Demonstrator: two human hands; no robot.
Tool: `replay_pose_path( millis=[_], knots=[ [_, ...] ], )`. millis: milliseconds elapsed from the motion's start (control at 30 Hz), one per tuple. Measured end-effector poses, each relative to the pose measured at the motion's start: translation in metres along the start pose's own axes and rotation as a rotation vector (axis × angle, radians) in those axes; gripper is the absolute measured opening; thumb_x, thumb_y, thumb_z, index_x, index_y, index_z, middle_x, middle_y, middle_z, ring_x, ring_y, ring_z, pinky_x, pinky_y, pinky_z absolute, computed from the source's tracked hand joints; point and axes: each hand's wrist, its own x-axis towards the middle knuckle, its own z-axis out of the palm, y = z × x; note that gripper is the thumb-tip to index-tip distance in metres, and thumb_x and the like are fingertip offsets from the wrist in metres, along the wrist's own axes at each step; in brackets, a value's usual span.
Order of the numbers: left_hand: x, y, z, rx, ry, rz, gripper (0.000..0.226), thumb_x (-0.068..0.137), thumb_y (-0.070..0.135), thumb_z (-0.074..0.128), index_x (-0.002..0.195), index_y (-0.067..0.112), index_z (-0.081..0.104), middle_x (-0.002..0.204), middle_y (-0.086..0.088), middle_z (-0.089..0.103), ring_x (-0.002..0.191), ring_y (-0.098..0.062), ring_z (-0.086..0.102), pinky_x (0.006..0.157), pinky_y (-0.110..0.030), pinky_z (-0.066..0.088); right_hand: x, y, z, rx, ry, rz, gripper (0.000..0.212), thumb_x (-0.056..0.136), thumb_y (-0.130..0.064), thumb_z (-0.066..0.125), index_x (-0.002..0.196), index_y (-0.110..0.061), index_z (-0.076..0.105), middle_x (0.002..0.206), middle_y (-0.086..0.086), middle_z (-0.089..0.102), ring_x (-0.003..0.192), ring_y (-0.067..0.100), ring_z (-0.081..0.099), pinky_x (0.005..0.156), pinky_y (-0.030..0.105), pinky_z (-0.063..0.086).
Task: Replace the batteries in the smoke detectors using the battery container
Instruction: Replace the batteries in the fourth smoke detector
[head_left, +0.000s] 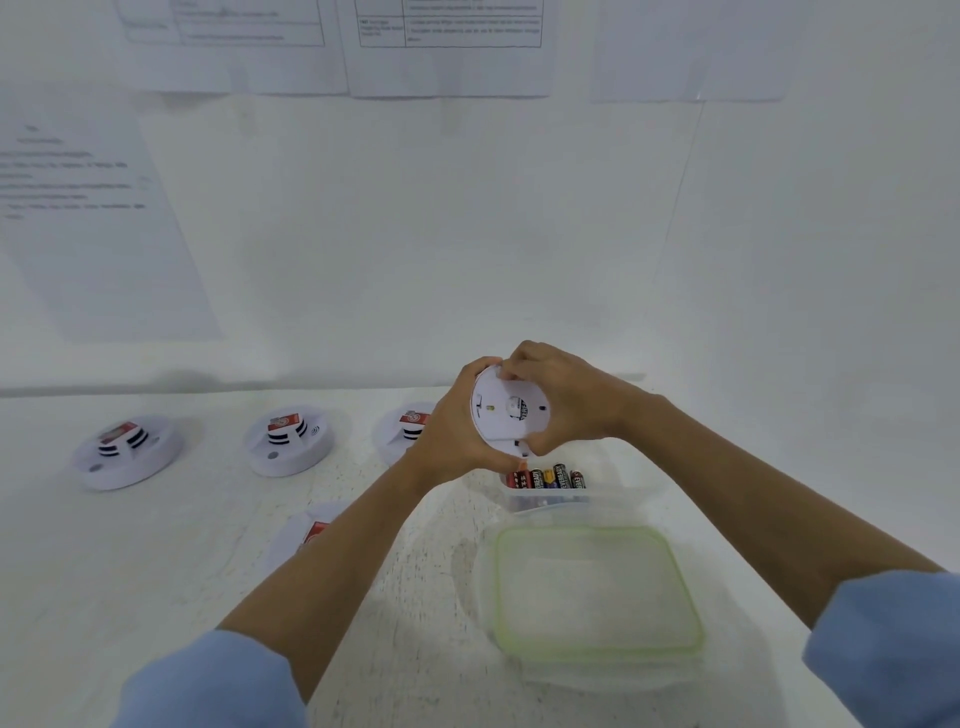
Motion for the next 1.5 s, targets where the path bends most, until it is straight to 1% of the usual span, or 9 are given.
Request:
replay_pose_path(
  millis=[100,267,533,733,900,1133,1267,1400,1500],
  knots=[
    [0.002,0.001,0.000,-0.008,0.015,-0.001,0.095,0.039,0.030,0.081,0.123,0.031,0.037,0.119,0.012,0.050,0.104,0.006,0.052,0.083,-0.015,0.048,-0.002,0.001,-0.004,0.000,-0.014,0.004,0.074,0.062,-0.030,0.081,0.125,-0.009,0.049,0.103,-0.005,0.039,0.099,0.014,0.041,0.082,0.022,0.037],
    [0.007,0.002,-0.005,-0.003,0.036,0.017,0.093,0.040,0.025,0.082,0.121,0.034,0.038,0.121,0.013,0.048,0.107,0.004,0.051,0.079,-0.014,0.049,-0.003,0.004,-0.014,0.035,0.000,0.025,0.075,0.067,-0.026,0.079,0.133,-0.012,0.045,0.105,-0.008,0.038,0.097,0.007,0.038,0.079,0.017,0.032],
    [0.002,0.003,-0.006,0.020,0.037,0.035,0.097,0.041,0.023,0.082,0.126,0.021,0.034,0.120,0.010,0.046,0.104,0.010,0.050,0.081,-0.010,0.046,-0.003,0.006,-0.009,0.090,0.063,0.013,0.068,0.062,-0.021,0.081,0.122,-0.010,0.051,0.108,-0.002,0.048,0.097,0.010,0.042,0.077,0.008,0.032],
    [-0.009,0.003,-0.002,0.037,0.034,0.044,0.100,0.046,0.016,0.084,0.130,0.007,0.031,0.119,0.011,0.045,0.103,0.019,0.048,0.081,-0.003,0.041,-0.015,-0.001,-0.010,0.175,0.079,0.051,0.066,0.062,-0.015,0.080,0.121,-0.011,0.051,0.112,0.000,0.049,0.102,0.014,0.045,0.086,0.021,0.036],
    [-0.024,0.013,0.002,0.106,0.033,0.082,0.087,0.044,0.038,0.078,0.118,0.033,0.033,0.120,0.012,0.043,0.108,0.016,0.045,0.093,-0.005,0.036,-0.036,-0.010,-0.010,0.238,0.024,0.150,0.067,0.063,-0.010,0.078,0.122,-0.015,0.048,0.115,-0.003,0.047,0.105,0.012,0.045,0.090,0.024,0.041],
    [-0.047,0.017,-0.003,0.034,0.034,0.024,0.106,0.039,0.021,0.086,0.128,0.013,0.028,0.119,0.001,0.047,0.101,0.010,0.054,0.078,-0.011,0.048,-0.083,-0.020,0.005,0.299,-0.076,0.271,0.068,0.063,-0.003,0.077,0.122,-0.015,0.047,0.116,-0.005,0.045,0.105,0.010,0.045,0.089,0.023,0.041],
    [-0.065,0.023,-0.003,0.035,0.062,-0.003,0.107,0.046,-0.006,0.087,0.134,0.003,0.026,0.127,-0.009,0.043,0.105,0.002,0.053,0.076,-0.010,0.048,-0.107,-0.027,0.017,0.301,-0.145,0.316,0.065,0.064,-0.002,0.076,0.122,-0.014,0.049,0.115,-0.004,0.045,0.103,0.010,0.045,0.090,0.026,0.042],
    [-0.089,0.032,-0.002,0.046,0.087,-0.011,0.108,0.045,0.006,0.086,0.135,0.007,0.026,0.129,-0.007,0.043,0.115,-0.013,0.047,0.084,-0.012,0.048,-0.125,-0.033,0.036,0.289,-0.202,0.373,0.063,0.067,-0.002,0.076,0.123,-0.012,0.049,0.121,0.002,0.047,0.102,0.012,0.045,0.091,0.025,0.040],
    [-0.108,0.040,-0.001,0.038,0.104,-0.033,0.107,0.045,0.011,0.084,0.135,0.011,0.027,0.131,-0.007,0.042,0.119,-0.016,0.046,0.087,-0.014,0.048,-0.135,-0.037,0.051,0.284,-0.232,0.414,0.062,0.070,-0.005,0.076,0.125,-0.011,0.049,0.127,0.006,0.046,0.109,0.016,0.045,0.094,0.025,0.037]
  ],
)
